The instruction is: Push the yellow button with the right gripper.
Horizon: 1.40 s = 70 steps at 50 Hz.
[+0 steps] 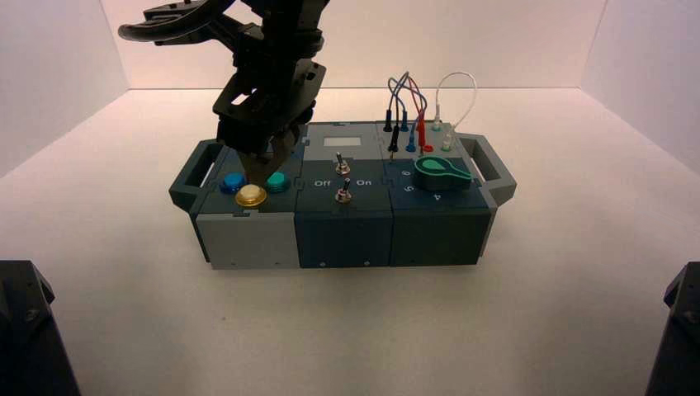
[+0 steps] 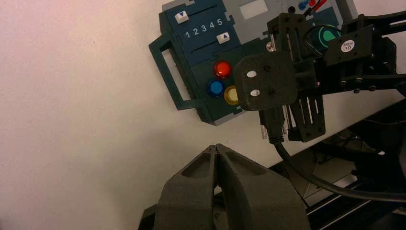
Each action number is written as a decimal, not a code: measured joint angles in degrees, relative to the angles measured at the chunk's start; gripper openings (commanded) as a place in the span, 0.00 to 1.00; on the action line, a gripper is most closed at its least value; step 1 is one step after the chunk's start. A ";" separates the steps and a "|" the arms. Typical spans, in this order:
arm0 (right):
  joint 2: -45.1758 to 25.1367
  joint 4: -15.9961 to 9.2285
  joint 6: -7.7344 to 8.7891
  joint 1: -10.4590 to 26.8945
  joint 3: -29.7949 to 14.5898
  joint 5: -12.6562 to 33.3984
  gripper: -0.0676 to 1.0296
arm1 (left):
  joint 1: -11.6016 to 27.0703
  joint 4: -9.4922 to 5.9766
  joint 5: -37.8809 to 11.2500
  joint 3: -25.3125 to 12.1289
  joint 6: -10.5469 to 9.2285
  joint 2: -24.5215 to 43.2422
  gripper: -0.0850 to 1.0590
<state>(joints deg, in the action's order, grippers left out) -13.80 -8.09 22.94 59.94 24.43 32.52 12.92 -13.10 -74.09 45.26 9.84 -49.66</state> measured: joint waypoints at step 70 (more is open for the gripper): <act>1.14 0.70 -0.09 0.62 -2.72 7.65 0.04 | 0.00 0.00 -0.70 0.00 -0.09 0.09 0.05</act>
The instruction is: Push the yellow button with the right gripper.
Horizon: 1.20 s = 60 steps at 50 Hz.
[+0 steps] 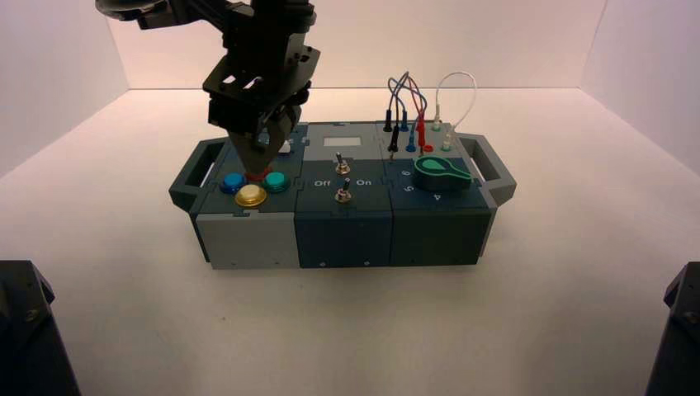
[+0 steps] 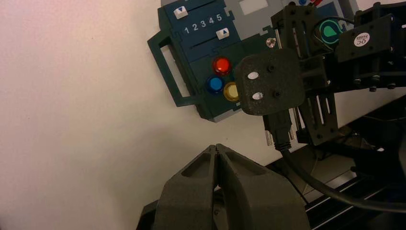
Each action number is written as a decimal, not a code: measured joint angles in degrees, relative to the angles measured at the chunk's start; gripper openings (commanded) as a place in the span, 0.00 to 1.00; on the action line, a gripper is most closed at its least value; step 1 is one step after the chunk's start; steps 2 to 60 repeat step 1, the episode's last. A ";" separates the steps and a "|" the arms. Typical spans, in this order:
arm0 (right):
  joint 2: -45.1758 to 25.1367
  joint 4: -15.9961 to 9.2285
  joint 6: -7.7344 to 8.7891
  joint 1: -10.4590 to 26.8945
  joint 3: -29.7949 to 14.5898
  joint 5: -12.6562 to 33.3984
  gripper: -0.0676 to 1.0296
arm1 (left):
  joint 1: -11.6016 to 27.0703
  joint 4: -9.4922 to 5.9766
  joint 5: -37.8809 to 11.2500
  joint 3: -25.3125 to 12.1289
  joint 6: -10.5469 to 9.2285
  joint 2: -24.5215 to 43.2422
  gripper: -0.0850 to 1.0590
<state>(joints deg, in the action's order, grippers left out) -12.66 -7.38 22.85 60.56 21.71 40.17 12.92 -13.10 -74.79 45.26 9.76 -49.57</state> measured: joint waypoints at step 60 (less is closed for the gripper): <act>0.00 0.00 0.00 -0.09 0.00 0.00 0.04 | -0.09 0.00 -0.09 -0.09 0.00 -0.09 0.05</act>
